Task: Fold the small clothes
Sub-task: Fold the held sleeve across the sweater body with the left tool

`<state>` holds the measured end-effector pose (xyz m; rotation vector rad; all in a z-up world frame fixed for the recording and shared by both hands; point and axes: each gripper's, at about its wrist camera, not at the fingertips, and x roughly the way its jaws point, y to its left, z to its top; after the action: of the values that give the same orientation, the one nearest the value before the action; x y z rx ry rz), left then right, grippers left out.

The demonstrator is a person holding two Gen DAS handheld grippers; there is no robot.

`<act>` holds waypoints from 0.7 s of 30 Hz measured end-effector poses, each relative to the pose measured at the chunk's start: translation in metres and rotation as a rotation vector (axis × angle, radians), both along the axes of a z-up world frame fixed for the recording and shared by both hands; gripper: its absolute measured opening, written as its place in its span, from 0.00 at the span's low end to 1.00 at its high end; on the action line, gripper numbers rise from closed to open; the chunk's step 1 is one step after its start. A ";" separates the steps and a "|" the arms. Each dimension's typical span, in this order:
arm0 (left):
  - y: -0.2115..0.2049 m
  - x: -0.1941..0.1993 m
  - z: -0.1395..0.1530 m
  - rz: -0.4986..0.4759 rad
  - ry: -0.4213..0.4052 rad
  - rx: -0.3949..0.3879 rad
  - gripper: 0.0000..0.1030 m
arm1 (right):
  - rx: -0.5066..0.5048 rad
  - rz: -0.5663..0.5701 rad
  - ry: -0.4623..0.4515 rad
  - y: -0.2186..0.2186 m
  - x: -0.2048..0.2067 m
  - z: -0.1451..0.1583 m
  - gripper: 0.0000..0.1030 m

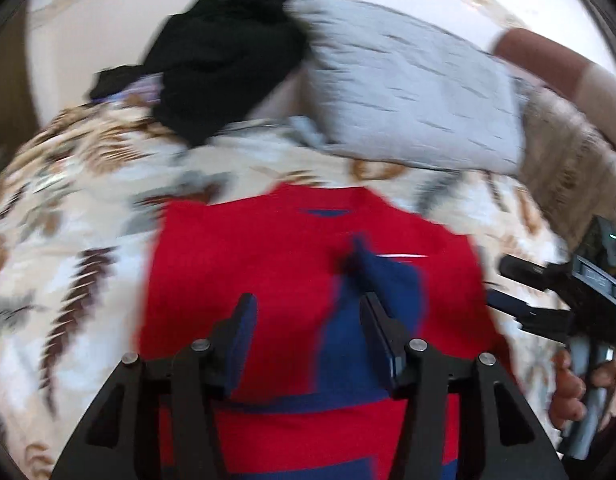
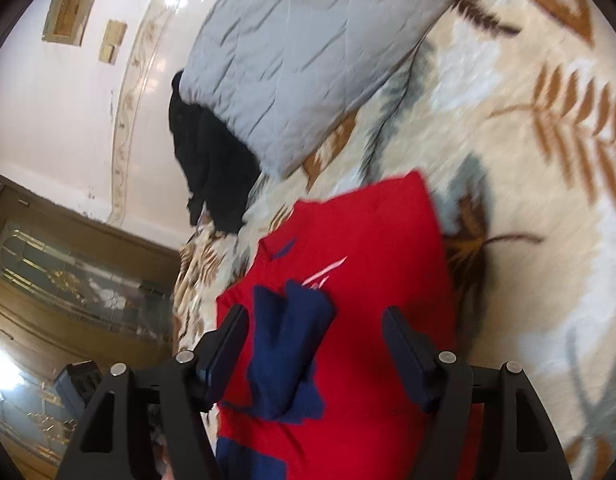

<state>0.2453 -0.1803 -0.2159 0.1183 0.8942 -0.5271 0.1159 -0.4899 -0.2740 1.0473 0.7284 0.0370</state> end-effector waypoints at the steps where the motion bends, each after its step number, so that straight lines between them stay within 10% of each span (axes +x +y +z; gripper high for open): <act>1: 0.009 0.003 -0.002 0.031 0.000 0.019 0.53 | 0.011 0.019 0.006 0.004 0.004 -0.002 0.71; 18: 0.066 0.038 -0.044 0.206 0.050 0.207 0.52 | -0.475 0.148 0.146 0.122 0.120 0.013 0.71; 21: 0.060 0.039 -0.051 0.189 0.072 0.224 0.52 | -0.532 0.153 0.236 0.129 0.133 -0.002 0.45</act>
<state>0.2843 -0.1205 -0.2669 0.2173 1.0217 -0.2553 0.2488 -0.3607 -0.2761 0.4894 0.9661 -0.1448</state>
